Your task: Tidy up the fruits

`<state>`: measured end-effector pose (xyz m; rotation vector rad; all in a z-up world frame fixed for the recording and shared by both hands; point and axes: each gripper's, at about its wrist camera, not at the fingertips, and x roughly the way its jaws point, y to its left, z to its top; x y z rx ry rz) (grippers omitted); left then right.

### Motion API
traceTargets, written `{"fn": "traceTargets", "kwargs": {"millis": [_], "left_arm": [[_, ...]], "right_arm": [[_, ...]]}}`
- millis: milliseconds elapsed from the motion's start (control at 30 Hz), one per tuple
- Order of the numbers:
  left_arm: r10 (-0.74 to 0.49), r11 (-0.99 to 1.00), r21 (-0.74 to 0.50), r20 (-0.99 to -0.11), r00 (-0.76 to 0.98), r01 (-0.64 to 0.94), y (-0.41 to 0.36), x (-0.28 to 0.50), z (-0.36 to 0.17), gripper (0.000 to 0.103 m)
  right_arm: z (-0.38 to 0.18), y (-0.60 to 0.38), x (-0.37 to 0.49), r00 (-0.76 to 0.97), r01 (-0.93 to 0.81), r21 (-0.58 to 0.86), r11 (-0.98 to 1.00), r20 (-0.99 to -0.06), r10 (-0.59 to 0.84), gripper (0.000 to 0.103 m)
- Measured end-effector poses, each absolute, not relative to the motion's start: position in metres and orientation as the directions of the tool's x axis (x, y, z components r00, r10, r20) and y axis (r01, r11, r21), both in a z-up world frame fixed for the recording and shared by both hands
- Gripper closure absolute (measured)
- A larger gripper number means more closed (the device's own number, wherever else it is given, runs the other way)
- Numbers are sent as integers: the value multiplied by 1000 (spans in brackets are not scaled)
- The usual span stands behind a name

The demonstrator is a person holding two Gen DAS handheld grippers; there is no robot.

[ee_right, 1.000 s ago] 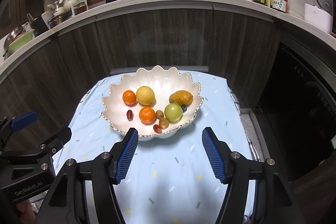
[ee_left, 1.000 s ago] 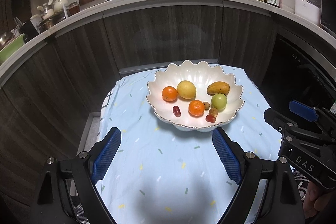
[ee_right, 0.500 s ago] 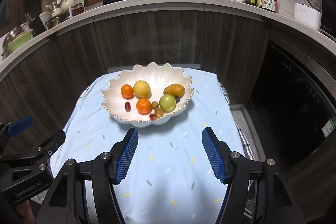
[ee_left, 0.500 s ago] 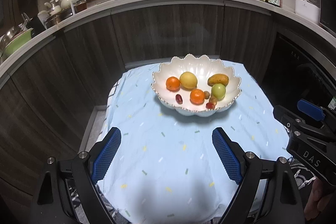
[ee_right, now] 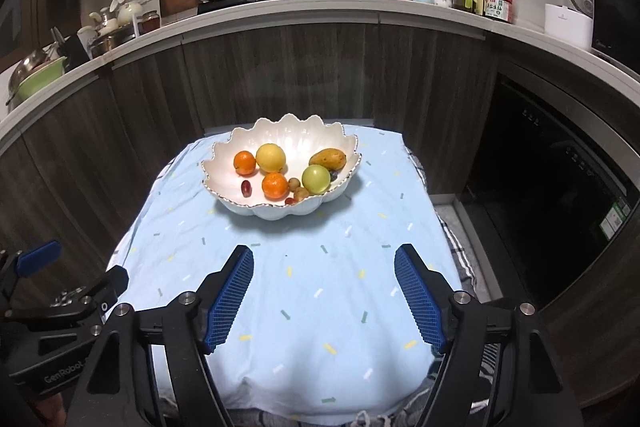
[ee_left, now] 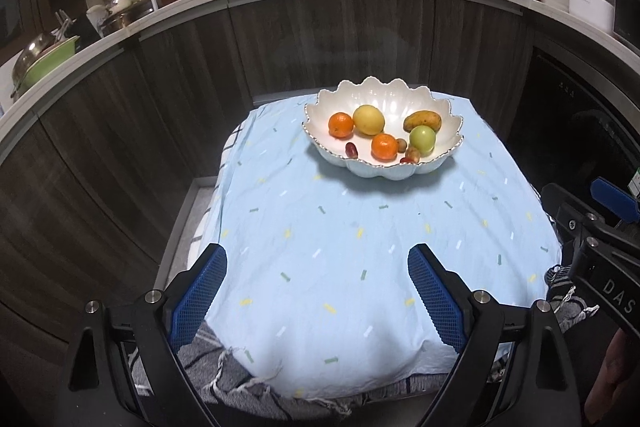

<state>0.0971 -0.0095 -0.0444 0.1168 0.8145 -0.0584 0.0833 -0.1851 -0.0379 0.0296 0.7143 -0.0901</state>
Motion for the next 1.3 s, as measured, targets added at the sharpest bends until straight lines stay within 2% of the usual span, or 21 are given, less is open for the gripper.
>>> {"fn": "traceTargets", "kwargs": {"millis": [333,1300], "left_arm": [[21,996,75,-708,706,45,-2,75,-43,6],[26,996,78,-695,719,39,-4,69,-40,5]], "right_arm": [[-40,-185,60,763,88,15,996,-644,-58,29],[-41,-183,55,763,80,16,997,-645,-51,29]]}}
